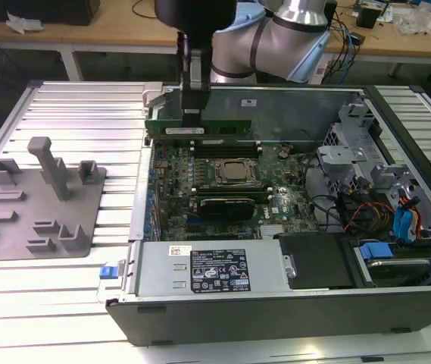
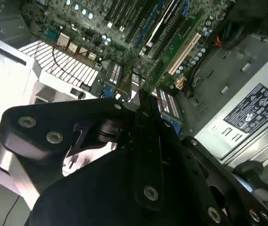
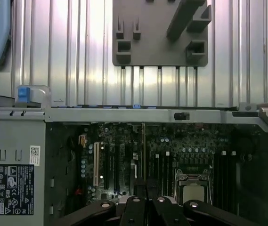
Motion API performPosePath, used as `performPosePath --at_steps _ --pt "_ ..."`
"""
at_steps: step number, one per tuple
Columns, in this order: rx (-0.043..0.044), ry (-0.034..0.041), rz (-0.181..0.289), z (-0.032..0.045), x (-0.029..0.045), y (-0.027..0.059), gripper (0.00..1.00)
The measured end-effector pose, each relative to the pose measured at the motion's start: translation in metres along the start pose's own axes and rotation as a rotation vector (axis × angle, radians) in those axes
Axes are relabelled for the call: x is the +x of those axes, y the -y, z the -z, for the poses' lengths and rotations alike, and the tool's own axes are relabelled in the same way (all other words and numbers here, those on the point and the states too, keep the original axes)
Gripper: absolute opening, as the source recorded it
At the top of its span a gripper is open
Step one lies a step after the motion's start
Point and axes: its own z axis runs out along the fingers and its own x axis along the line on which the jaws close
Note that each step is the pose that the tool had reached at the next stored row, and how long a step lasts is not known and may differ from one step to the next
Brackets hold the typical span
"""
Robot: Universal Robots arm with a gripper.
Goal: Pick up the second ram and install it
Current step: 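Pick up the second ram and move it above second insertion slot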
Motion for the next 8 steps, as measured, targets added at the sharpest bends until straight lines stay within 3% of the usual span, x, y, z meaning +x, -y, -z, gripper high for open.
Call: performPosePath --at_steps 2,4,8 --pt "-0.0003 0.0103 0.000 -0.0029 -0.0019 0.0088 0.09" --pt "-0.0003 0.0157 0.001 -0.0060 -0.0056 0.0135 0.09" --pt "-0.0019 0.0173 0.001 -0.0123 -0.0122 0.0235 0.09"
